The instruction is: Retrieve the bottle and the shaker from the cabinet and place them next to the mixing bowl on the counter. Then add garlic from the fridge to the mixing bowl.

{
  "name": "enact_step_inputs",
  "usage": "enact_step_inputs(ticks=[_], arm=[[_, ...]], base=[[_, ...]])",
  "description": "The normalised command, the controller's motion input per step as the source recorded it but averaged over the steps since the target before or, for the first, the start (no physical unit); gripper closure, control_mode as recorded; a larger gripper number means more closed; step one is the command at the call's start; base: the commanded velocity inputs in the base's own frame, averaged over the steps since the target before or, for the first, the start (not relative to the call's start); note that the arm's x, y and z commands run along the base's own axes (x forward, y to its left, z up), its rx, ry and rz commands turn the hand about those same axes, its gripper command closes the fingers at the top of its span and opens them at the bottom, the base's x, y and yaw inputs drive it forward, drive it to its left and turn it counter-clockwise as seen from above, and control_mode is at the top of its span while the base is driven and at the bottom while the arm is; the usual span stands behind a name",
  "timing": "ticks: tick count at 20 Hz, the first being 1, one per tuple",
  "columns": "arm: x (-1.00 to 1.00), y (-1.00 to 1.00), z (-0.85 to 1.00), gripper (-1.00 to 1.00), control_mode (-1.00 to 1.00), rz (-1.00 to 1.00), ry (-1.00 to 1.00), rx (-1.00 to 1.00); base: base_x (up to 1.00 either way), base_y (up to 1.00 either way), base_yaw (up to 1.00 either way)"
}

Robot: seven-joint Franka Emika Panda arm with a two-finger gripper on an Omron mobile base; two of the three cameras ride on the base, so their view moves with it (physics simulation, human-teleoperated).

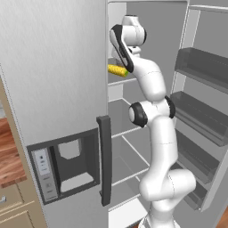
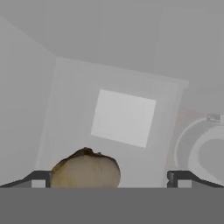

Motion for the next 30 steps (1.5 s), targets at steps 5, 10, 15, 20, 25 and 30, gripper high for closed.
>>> enact_step_inputs(ticks=[5, 10, 15, 20, 25, 30], arm=[[0.25, 0.0, 0.14, -1.0, -1.0, 0.0, 0.08, -0.02], [0.25, 0.0, 0.28, -1.0, -1.0, 0.0, 0.01, 0.0], [0.04, 0.04, 0.13, -1.0, -1.0, 0.0, 0.09, -0.01], [-0.13, 0.06, 0.02, -1.0, -1.0, 0.0, 0.22, -0.03], [-0.01, 0.02, 0.0, -1.0, -1.0, 0.0, 0.03, -0.02], [0.0, 0.0, 0.0, 1.0, -1.0, 0.0, 0.0, 0.0]], base=[[0.0, 0.0, 0.0], [0.0, 0.0, 0.0], [0.0, 0.0, 0.0], [0.0, 0.0, 0.0], [0.0, 0.0, 0.0], [0.0, 0.0, 0.0]])
